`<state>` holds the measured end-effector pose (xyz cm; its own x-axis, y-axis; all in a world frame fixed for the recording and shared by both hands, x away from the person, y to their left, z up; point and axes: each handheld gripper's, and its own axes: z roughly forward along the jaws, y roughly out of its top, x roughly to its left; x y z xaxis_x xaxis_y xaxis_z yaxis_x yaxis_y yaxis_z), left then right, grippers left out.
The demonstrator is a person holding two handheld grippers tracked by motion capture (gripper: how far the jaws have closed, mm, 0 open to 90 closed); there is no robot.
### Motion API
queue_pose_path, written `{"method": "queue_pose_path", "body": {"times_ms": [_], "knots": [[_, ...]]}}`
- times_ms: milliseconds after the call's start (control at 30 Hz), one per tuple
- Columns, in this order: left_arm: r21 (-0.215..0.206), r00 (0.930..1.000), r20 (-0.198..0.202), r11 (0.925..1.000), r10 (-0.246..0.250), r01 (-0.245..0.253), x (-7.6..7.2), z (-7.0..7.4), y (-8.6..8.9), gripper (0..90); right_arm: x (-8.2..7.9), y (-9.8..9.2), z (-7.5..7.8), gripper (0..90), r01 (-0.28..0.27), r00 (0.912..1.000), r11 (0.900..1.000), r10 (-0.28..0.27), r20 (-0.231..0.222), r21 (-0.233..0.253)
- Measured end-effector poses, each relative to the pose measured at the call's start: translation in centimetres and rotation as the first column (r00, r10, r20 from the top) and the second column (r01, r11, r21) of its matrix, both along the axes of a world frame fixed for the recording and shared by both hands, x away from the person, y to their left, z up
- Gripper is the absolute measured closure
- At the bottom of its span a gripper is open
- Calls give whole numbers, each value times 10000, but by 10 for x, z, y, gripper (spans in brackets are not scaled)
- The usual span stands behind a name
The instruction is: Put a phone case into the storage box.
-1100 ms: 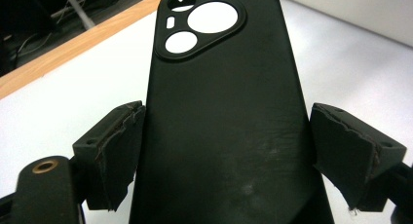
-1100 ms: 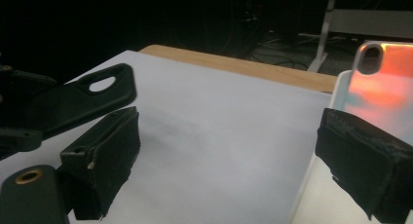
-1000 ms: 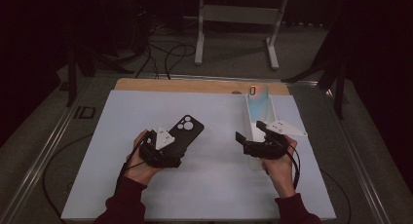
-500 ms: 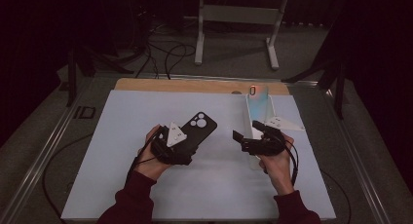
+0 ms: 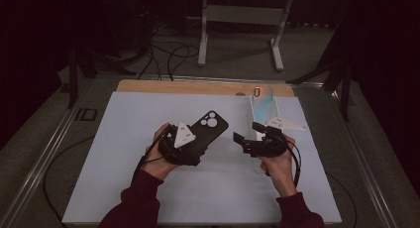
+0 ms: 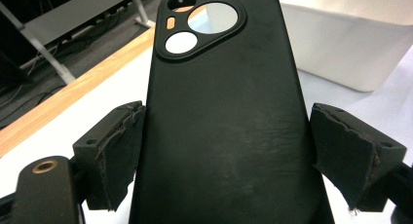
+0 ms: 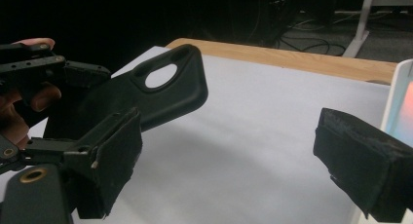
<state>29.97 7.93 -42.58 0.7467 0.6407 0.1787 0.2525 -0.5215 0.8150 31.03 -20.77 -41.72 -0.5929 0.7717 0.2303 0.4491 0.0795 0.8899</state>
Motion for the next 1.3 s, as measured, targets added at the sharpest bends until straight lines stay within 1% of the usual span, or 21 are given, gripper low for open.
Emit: {"method": "queue_pose_path", "body": {"times_ms": [167, 233, 467, 500, 533, 600, 700, 800, 867, 933, 967, 1067, 1100, 1133, 1167, 1200, 1233, 1300], "knots": [[19, 10000, 11, 10000, -40, 40, 1, 1, -3, 156, 1, 2, 1, 100, -109, 9999, 9999, 109, -6, 91], [-43, 10000, 3, 9999, -91, 91, 1, 2, -4, 156, 1, 3, 2, 98, -178, 9998, 9997, 178, -23, 147], [-79, 9990, 127, 9990, -432, 433, 1, 4, -9, 156, 2, 8, 3, 101, -303, 9995, 9995, 304, -87, 126], [-143, 9985, 130, 9985, -532, 534, 1, 4, -11, 156, 2, 10, 3, 109, -379, 9991, 9992, 381, -165, 150], [-118, 9983, 147, 9983, -563, 564, 1, 4, -12, 155, 2, 10, 3, 112, -404, 9990, 9990, 407, -192, 169], [-223, 9978, 193, 9978, -628, 632, 1, 4, -13, 155, 3, 12, 3, 114, -451, 9987, 9988, 455, -219, 171], [-268, 9968, 261, 9967, -757, 764, 0, 5, -16, 156, 3, 14, 4, 123, -557, 9979, 9979, 567, -319, 331], [-421, 9955, 331, 9950, -893, 906, -2, 7, -19, 155, 3, 16, 3, 130, -619, 9971, 9973, 636, -422, 399], [-421, 9955, 331, 9950, -893, 906, -2, 7, -19, 155, 4, 16, 3, 130, -691, 9964, 9966, 712, -456, 460], [-523, 9935, 451, 9929, -1050, 1073, -4, 8, -24, 155, 4, 19, 3, 141, -797, 9950, 9955, 825, -565, 506], [-523, 9935, 451, 9929, -1050, 1073, -4, 8, -24, 155, 4, 19, 3, 141, -797, 9950, 9955, 825, -565, 506], [-625, 9920, 477, 9908, -1171, 1200, -5, 8, -26, 155, 4, 21, 3, 158, -915, 9930, 9936, 960, -687, 660], [-679, 9909, 498, 9894, -1253, 1285, -5, 8, -27, 155, 5, 21, 2, 183, -1064, 9906, 9906, 1131, -768, 859], [-696, 9901, 529, 9886, -1302, 1337, -6, 8, -29, 155, 5, 21, 2, 198, -1077, 9899, 9898, 1155, -822, 931], [-663, 9899, 541, 9887, -1311, 1346, -6, 8, -30, 155, 5, 22, 2, 207, -1050, 9899, 9902, 1129, -857, 920], [-694, 9896, 540, 9882, -1333, 1369, -6, 8, -31, 155, 5, 22, 2, 238, -1089, 9893, 9901, 1166, -877, 881], [-726, 9893, 543, 9876, -1356, 1394, -6, 8, -32, 155, 5, 22, 2, 238, -1089, 9893, 9901, 1166, -877, 881], [-682, 9890, 541, 9876, -1378, 1413, -6, 8, -34, 155, 4, 25, 2, 287, -1253, 9866, 9870, 1347, -921, 1008]]}}
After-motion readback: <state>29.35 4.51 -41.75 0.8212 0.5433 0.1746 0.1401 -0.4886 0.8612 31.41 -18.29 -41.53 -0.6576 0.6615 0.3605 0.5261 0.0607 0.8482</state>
